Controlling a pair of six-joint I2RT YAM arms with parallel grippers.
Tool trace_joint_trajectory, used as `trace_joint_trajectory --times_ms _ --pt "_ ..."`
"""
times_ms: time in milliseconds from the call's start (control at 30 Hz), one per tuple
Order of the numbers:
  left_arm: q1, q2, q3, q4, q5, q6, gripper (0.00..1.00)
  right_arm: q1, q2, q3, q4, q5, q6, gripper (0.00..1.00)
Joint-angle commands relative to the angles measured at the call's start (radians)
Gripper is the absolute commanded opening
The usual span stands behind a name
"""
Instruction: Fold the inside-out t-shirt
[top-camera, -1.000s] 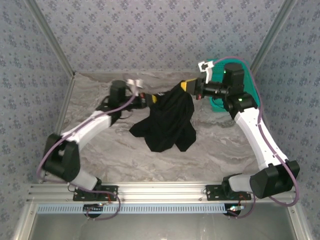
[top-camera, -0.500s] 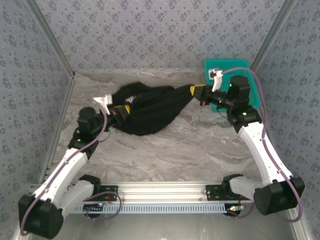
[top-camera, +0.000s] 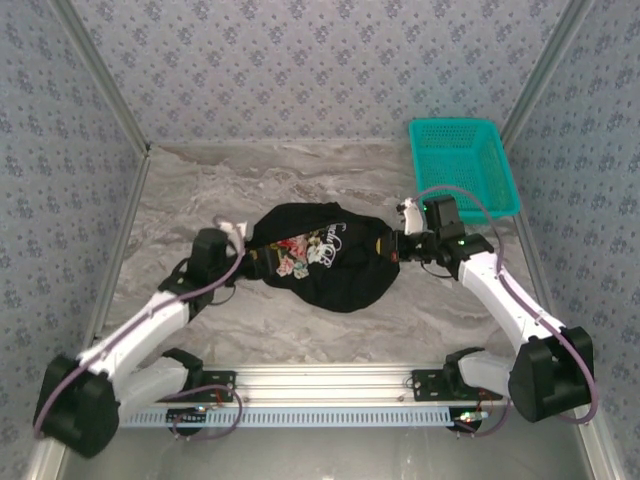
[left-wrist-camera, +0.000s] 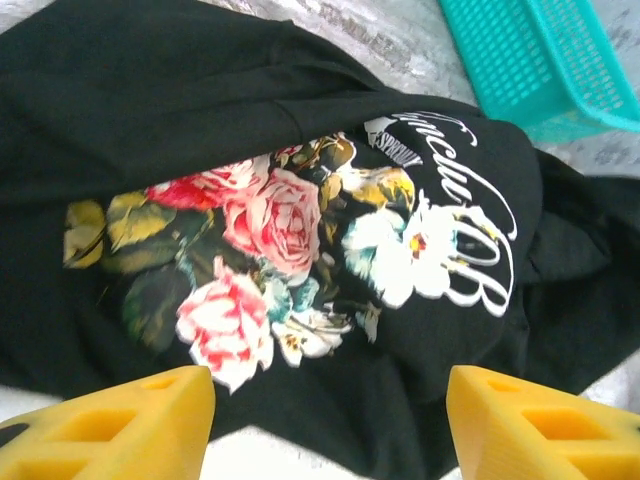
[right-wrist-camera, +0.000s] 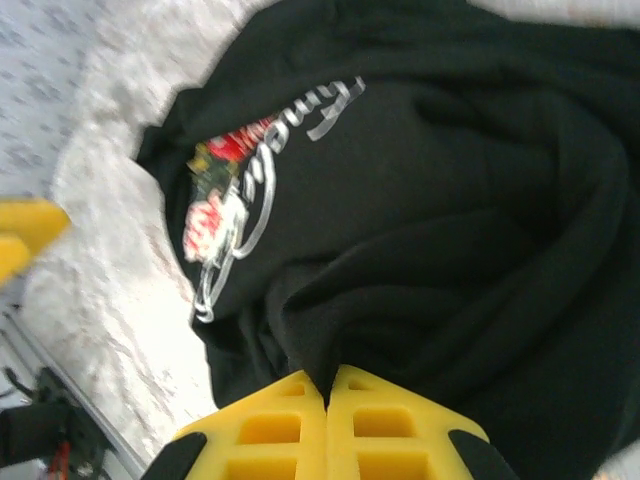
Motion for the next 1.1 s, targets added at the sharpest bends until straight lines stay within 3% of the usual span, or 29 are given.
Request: trace_joint_trajectory --times_ms 0,233,433,533,600,700,767,800,900,967,1067 --pt "-0.088 0.203 0.202 -0.009 -0.043 0.067 0.67 0.036 0.004 -0.009 -0.179 0.141 -0.02 0.0" --pt "-0.255 0.636 0.63 -0.231 -0.025 0.298 0.79 0.073 -0.031 -0.097 -0.218 0.22 0.072 0.0" --pt "-0.33 0.879 0.896 -0.386 -0.128 0.448 0.82 0.071 -0.087 -0.119 -0.209 0.234 0.091 0.0" --pt "-0.359 0.964 0.997 -0.422 -0.134 0.503 0.76 0.068 -0.086 -0.126 -0.2 0.222 0.089 0.0" --pt "-0.372 1.01 1.055 -0.447 -0.143 0.535 0.66 0.061 -0.086 -0.126 -0.193 0.216 0.087 0.0" --pt "-0.371 1.043 1.113 -0.471 -0.156 0.541 0.36 0.054 -0.091 -0.118 -0.198 0.22 0.076 0.0" --pt "-0.34 1.013 1.124 -0.448 -0.145 0.477 0.15 0.049 -0.11 -0.116 -0.199 0.231 0.056 0.0" --pt "-0.317 0.985 1.117 -0.422 -0.105 0.43 0.11 0.047 -0.127 -0.115 -0.198 0.243 0.049 0.0" --pt "-0.207 0.819 1.016 -0.233 0.126 0.197 0.04 0.038 -0.2 -0.103 -0.174 0.277 0.013 0.0" --pt "-0.123 0.683 0.898 -0.01 0.261 -0.007 0.03 0.032 -0.247 -0.09 -0.144 0.292 -0.021 0.0" --pt "-0.036 0.541 0.799 0.167 0.319 -0.183 0.0 0.032 -0.308 -0.083 -0.081 0.31 -0.045 0.0"
